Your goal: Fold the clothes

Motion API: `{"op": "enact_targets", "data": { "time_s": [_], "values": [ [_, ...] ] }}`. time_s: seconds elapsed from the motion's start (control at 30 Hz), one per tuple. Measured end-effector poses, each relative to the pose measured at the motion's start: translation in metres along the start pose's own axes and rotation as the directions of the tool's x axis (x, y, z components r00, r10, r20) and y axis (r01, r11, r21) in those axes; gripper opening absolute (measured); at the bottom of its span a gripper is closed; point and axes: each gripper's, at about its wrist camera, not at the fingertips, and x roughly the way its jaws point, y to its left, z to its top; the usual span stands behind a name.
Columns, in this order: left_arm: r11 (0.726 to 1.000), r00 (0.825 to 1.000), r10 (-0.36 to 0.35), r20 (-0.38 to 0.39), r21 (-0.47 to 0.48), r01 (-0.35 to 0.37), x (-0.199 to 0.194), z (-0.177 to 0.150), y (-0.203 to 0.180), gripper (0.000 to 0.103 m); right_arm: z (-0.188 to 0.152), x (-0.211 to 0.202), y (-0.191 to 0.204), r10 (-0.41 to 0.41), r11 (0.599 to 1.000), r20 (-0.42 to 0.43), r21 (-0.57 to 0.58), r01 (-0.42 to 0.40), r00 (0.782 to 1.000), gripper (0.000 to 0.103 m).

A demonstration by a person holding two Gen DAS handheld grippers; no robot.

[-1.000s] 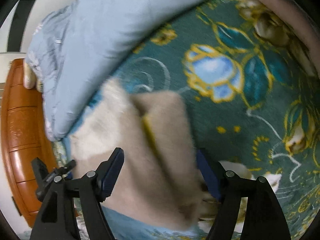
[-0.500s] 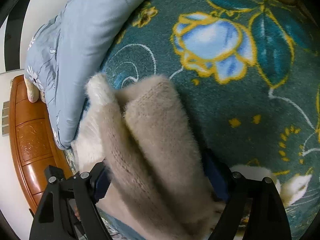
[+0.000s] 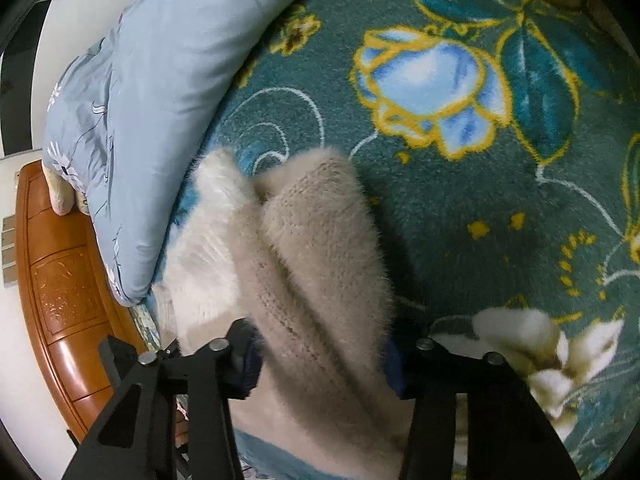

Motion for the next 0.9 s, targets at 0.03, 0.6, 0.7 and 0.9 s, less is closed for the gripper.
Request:
{"op": "enact_targets", "data": {
  "time_s": [0.03, 0.6, 0.7, 0.9],
  "values": [
    [1.0, 1.0, 0.006, 0.004, -0.002, -0.006, -0.003, -0.001, -0.002, 0.048, -0.001, -0.003, 0.003, 0.004, 1.0, 0.004, 0.008, -0.004, 1.0, 0.045],
    [0.996, 0.99, -0.082, 0.112, 0.036, 0.078, -0.111, -0.06, -0.029, 0.036, -0.08, -0.087, 0.081, 0.055, 0.998, 0.116, -0.044, -0.05, 0.992, 0.032],
    [0.994, 0.987, -0.094, 0.129, 0.065, 0.086, -0.136, -0.072, -0.036, 0.035, -0.093, -0.101, 0.091, 0.068, 0.996, 0.13, -0.065, -0.06, 0.989, 0.032],
    [0.985, 0.982, -0.105, 0.154, 0.155, 0.081, -0.163, -0.082, -0.07, 0.035, -0.12, -0.132, 0.102, 0.093, 0.994, 0.188, -0.079, -0.079, 0.978, 0.032]
  ]
}}
